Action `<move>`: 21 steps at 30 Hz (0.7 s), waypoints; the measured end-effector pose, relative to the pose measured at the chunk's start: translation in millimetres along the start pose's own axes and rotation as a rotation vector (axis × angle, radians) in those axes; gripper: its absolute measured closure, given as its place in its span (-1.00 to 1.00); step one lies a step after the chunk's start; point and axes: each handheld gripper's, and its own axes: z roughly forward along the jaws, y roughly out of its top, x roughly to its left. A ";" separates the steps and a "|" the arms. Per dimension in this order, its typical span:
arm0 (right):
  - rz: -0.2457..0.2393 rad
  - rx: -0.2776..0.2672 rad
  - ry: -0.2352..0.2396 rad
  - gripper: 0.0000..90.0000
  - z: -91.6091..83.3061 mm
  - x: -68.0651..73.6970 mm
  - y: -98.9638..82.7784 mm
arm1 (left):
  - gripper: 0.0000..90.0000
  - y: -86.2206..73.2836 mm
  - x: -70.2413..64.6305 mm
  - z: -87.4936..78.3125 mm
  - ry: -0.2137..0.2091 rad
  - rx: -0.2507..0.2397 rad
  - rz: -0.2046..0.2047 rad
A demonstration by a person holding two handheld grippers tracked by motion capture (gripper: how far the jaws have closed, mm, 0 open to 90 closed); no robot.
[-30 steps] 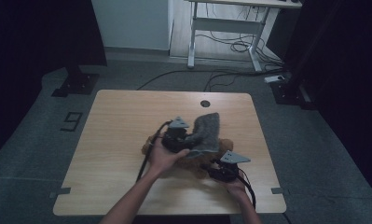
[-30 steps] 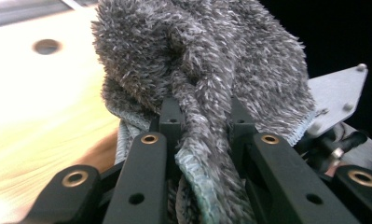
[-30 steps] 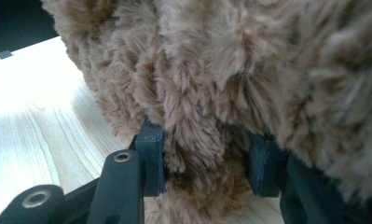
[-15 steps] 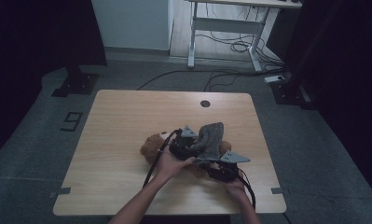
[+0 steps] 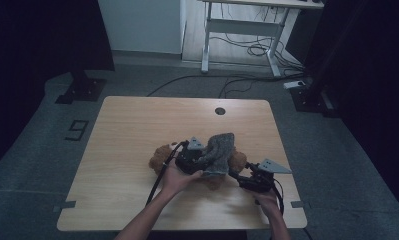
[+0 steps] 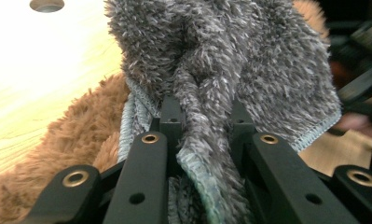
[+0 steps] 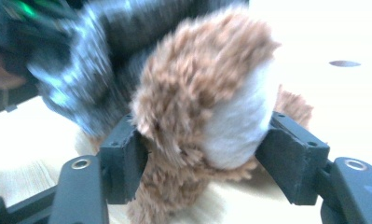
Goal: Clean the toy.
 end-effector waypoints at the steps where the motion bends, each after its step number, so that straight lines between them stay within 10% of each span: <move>1: -0.009 -0.011 -0.001 -0.07 -2.2 0.1 2.4 | 0.65 0.3 -1.4 1.3 0.006 0.002 0.006; 6: -0.005 -0.015 -0.016 0.39 -0.8 -2.9 2.9 | 0.65 0.6 0.6 -4.0 0.005 -0.009 0.003; 12: 0.027 0.009 -0.027 0.48 1.7 -7.5 -2.3 | 0.65 -5.7 14.8 -32.0 0.068 -0.041 0.001; 21: 0.062 0.029 -0.045 0.50 4.2 -12.0 -5.7 | 0.65 -60.9 64.5 -94.2 0.151 -0.112 -0.126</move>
